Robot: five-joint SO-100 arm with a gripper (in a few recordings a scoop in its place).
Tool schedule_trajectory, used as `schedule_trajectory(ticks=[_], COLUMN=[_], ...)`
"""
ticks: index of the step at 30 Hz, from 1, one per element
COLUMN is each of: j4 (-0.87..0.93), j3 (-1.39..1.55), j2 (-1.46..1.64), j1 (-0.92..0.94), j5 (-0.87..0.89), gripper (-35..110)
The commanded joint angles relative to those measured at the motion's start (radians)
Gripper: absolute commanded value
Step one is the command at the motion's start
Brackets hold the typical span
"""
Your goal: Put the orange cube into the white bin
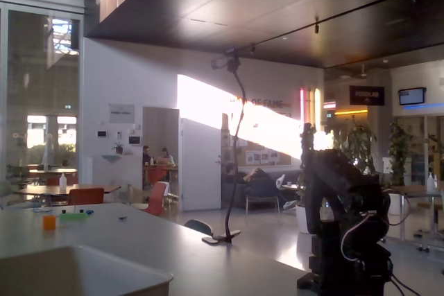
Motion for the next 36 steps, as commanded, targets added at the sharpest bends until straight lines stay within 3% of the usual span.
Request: schedule_trajectory(ticks=[1, 10, 19, 28, 36], j4=[-0.005, -0.005, 0.011, 0.012, -0.002], j3=[-0.034, -0.040, -0.268, -0.523, -0.830], j2=[0.014, 0.015, 0.015, 0.017, 0.000], j1=[-0.006, 0.009, 0.144, 0.394, 0.695], j5=[-0.006, -0.006, -0.006, -0.017, -0.189], gripper=[18, 18, 18, 18, 18])
